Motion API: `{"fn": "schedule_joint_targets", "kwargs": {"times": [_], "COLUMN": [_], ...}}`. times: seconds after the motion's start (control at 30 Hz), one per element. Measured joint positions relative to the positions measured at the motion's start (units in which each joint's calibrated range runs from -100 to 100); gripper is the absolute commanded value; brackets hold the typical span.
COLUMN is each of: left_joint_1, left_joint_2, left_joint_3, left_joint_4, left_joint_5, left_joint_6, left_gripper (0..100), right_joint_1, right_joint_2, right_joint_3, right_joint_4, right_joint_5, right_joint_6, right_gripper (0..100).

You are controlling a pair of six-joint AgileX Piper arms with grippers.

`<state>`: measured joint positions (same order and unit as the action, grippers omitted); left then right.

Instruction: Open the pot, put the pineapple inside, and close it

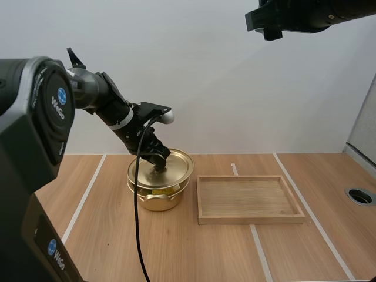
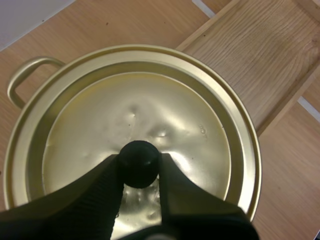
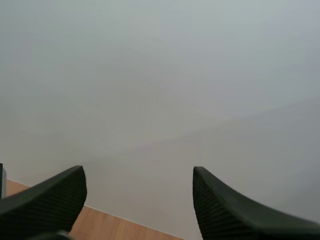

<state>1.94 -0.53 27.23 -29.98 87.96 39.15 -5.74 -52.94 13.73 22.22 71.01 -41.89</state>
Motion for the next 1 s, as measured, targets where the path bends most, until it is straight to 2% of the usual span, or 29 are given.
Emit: {"fn": "schedule_joint_targets", "kwargs": {"times": [0.4,1.0], "left_joint_1": [0.00,0.00], "left_joint_2": [1.46,5.01], "left_joint_3": [1.83,1.94], "left_joint_4": [1.07,1.17], "left_joint_5": [-9.72,-9.20], "left_joint_6": [1.30,1.60], "left_gripper": [0,0], "right_joint_1": [0.00,0.00], "right_joint_2": [0.00,0.00], "right_joint_3": [0.00,0.00], "right_joint_4": [0.00,-2.09], "right_joint_5": [0.65,0.65], "right_joint_6": [0.00,0.00], "right_gripper": [100,100]}}
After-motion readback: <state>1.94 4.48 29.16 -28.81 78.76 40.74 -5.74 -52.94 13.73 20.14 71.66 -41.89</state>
